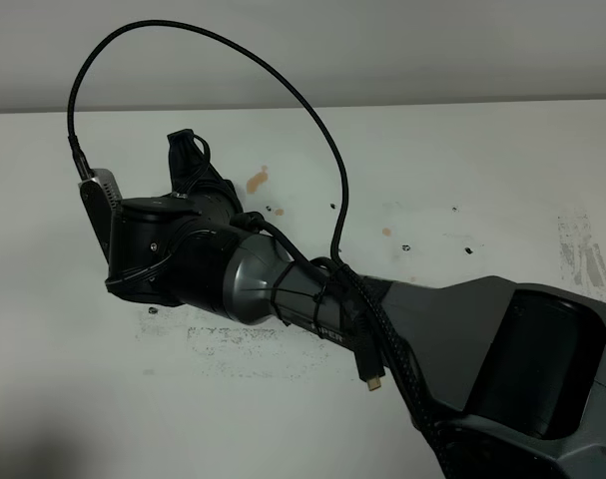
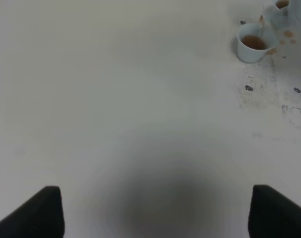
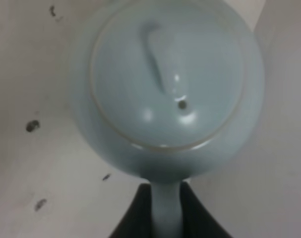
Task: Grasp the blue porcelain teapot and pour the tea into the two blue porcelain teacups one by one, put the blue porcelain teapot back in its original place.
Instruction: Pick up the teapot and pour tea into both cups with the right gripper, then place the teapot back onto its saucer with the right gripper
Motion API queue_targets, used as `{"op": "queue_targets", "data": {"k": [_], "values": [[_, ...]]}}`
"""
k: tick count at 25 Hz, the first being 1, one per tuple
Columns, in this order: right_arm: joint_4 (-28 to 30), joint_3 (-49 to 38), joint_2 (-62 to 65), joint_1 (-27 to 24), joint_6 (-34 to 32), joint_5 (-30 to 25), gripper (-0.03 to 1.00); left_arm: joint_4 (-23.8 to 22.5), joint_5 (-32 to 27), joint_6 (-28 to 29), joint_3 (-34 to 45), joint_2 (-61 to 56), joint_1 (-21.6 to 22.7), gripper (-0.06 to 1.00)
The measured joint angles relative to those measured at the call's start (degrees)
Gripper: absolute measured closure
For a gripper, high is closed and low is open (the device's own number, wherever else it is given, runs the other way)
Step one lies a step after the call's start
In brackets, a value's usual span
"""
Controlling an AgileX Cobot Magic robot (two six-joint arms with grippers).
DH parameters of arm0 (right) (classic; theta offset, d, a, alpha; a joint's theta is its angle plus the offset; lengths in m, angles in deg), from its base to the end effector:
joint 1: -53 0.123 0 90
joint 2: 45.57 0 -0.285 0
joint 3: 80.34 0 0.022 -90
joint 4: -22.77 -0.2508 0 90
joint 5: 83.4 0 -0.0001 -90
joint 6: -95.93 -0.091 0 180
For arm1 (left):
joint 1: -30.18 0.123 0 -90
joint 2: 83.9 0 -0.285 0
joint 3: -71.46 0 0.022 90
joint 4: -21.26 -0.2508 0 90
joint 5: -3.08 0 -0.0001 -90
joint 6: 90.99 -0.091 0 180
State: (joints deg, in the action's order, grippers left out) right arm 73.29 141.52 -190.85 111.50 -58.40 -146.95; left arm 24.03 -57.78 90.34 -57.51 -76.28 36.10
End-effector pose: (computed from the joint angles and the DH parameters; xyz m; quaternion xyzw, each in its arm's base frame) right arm 0.3204 0.4025 0.1887 -0.7102 0.5693 -0.3558 0.2118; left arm -0.0002 -0.0039 0.2652 -0.0541 0.8619 -0.0040 0.5041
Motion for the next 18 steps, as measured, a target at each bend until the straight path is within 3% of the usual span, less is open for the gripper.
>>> {"op": "queue_targets", "data": {"k": [10,18], "values": [[-13.3,0.0,1.2,-3.1,-8.9,2.1,0.93,0.0,0.0,0.0,0.0,0.0,0.0,0.22],[-37.2,0.0,9.8,-12.8,-9.5,-1.2,0.93,0.0,0.0,0.1,0.0,0.0,0.0,0.22]]}}
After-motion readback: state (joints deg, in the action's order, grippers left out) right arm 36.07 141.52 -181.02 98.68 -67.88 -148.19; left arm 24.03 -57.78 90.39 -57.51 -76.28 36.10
